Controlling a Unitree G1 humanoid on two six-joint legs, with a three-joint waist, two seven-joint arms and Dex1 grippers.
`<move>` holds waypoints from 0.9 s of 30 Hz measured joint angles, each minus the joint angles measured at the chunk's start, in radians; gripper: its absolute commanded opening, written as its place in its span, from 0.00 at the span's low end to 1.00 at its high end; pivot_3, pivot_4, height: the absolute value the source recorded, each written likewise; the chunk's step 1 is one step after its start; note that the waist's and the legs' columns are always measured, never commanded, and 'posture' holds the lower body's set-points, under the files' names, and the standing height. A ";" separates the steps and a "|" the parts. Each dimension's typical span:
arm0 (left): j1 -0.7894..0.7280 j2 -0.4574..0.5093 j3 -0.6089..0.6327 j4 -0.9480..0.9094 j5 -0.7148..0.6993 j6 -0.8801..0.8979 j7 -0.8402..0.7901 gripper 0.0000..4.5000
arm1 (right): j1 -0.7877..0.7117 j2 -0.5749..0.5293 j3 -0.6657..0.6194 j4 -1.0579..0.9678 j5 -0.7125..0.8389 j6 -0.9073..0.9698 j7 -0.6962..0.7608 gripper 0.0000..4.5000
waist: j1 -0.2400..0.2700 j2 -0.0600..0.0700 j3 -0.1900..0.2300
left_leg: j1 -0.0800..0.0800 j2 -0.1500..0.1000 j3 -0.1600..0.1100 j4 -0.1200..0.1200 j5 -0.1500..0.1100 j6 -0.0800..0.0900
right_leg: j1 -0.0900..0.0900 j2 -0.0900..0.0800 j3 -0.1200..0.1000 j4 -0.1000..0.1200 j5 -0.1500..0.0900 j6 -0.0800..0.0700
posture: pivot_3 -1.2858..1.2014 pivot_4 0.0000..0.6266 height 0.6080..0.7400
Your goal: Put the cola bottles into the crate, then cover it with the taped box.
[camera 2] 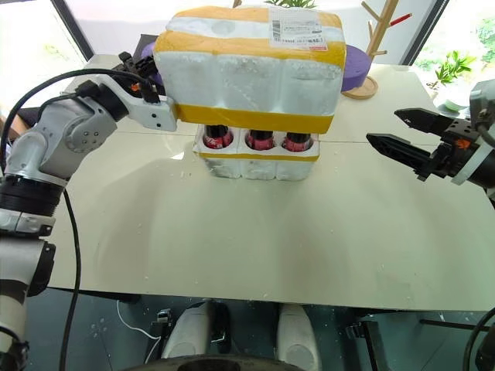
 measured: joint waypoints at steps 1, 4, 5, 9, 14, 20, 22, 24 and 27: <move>-0.001 0.000 -0.009 0.000 0.016 0.001 0.005 0.09 | 0.000 0.000 0.000 0.000 0.000 -0.001 -0.001 1.00 | 0.000 0.000 0.000 | 0.000 0.000 0.000 0.000 0.000 0.000 | 0.000 0.000 0.000 0.000 0.000 0.000 | 0.52 0.24 1.00; 0.003 -0.005 -0.022 0.006 0.039 0.022 0.005 0.09 | 0.000 0.000 0.000 0.000 0.007 -0.001 -0.003 1.00 | -0.001 0.000 0.000 | 0.000 0.000 0.000 0.000 0.000 0.000 | 0.000 0.000 0.000 0.000 0.000 0.000 | 0.52 0.24 1.00; 0.003 -0.011 -0.021 0.011 0.039 0.041 0.005 0.09 | 0.000 0.000 0.000 0.000 0.009 -0.001 -0.003 1.00 | -0.001 0.000 0.000 | 0.000 0.000 0.000 0.000 0.000 0.000 | 0.000 0.000 0.000 0.000 0.000 0.000 | 0.52 0.24 1.00; 0.003 -0.043 -0.021 0.034 0.039 0.093 0.001 0.09 | 0.000 0.000 0.000 0.000 0.010 -0.002 -0.006 1.00 | 0.000 0.000 0.000 | 0.000 0.000 0.000 0.000 0.000 0.000 | 0.000 0.000 0.000 0.000 0.000 0.000 | 0.52 0.24 1.00; -0.010 -0.047 -0.027 0.042 0.041 0.093 0.000 0.09 | -0.013 0.000 0.000 0.000 0.013 -0.004 -0.011 1.00 | -0.002 0.000 0.000 | 0.000 0.000 0.000 0.000 0.000 0.000 | 0.000 0.000 0.000 0.000 0.000 0.000 | 0.52 0.24 1.00; 0.080 -0.038 -0.041 -0.046 0.020 0.070 -0.041 0.30 | -0.010 0.001 0.000 0.000 0.014 -0.008 -0.011 1.00 | -0.002 0.000 0.000 | 0.000 0.000 0.000 0.000 0.000 0.000 | 0.000 0.000 0.000 0.000 0.000 0.000 | 0.52 0.24 1.00; 0.104 -0.037 -0.042 -0.058 0.017 0.068 -0.055 0.50 | -0.008 0.002 0.000 0.000 0.014 -0.009 -0.012 1.00 | -0.002 0.000 0.000 | 0.000 0.000 0.000 0.000 0.000 0.000 | 0.000 0.000 0.000 0.000 0.000 0.000 | 0.52 0.24 1.00; 0.108 -0.035 -0.042 -0.069 0.007 0.067 -0.071 0.73 | -0.009 0.002 0.000 0.000 0.014 -0.012 -0.011 1.00 | 0.001 0.000 0.000 | -0.001 0.000 0.000 0.000 0.000 0.000 | 0.000 0.000 0.000 0.000 0.000 0.000 | 0.52 0.24 1.00; 0.108 -0.020 -0.041 -0.083 -0.005 0.064 -0.088 0.99 | -0.009 0.002 0.003 0.000 0.013 -0.015 -0.005 1.00 | 0.000 0.000 0.000 | -0.001 0.000 0.000 0.000 0.000 0.000 | 0.000 0.000 0.000 0.000 0.000 0.000 | 0.52 0.24 1.00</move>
